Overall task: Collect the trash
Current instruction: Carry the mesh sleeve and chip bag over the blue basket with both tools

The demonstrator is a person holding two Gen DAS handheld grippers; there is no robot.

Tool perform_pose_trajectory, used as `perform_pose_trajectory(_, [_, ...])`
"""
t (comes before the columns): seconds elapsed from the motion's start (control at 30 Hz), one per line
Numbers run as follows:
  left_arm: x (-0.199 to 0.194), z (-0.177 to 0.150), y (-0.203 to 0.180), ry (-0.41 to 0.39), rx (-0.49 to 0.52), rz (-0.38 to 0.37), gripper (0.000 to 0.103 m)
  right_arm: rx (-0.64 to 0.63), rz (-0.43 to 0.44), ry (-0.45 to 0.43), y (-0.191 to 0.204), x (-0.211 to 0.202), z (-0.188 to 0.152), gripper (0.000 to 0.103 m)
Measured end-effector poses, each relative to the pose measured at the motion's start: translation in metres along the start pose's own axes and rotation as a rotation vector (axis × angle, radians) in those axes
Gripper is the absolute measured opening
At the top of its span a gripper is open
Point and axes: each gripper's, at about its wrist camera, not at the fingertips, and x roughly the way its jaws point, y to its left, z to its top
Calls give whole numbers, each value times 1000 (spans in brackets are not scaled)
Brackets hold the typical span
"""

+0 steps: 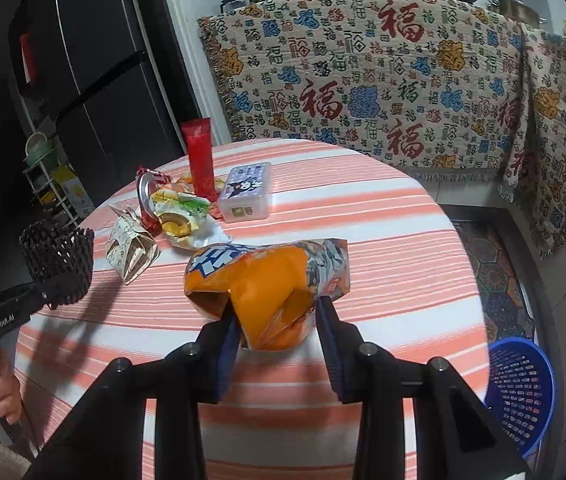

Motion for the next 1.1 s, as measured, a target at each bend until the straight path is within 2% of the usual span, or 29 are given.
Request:
perform_pose_trajectory(0.37, [13, 3, -75, 32, 50, -118, 19, 47, -28, -31, -41, -31, -10, 37])
perform_pose_trajectory(0.57, [26, 14, -130, 39, 88, -196, 19, 89, -51, -67, -72, -58, -16, 37])
perform_pose_trajectory(0.83, [52, 27, -227, 66, 164, -331, 19, 181, -144, -140, -145, -113, -25, 37])
perform_pose_trajectory(1.1, [90, 27, -333, 112, 242, -454, 19, 287, -294, -167, -239, -153, -41, 37])
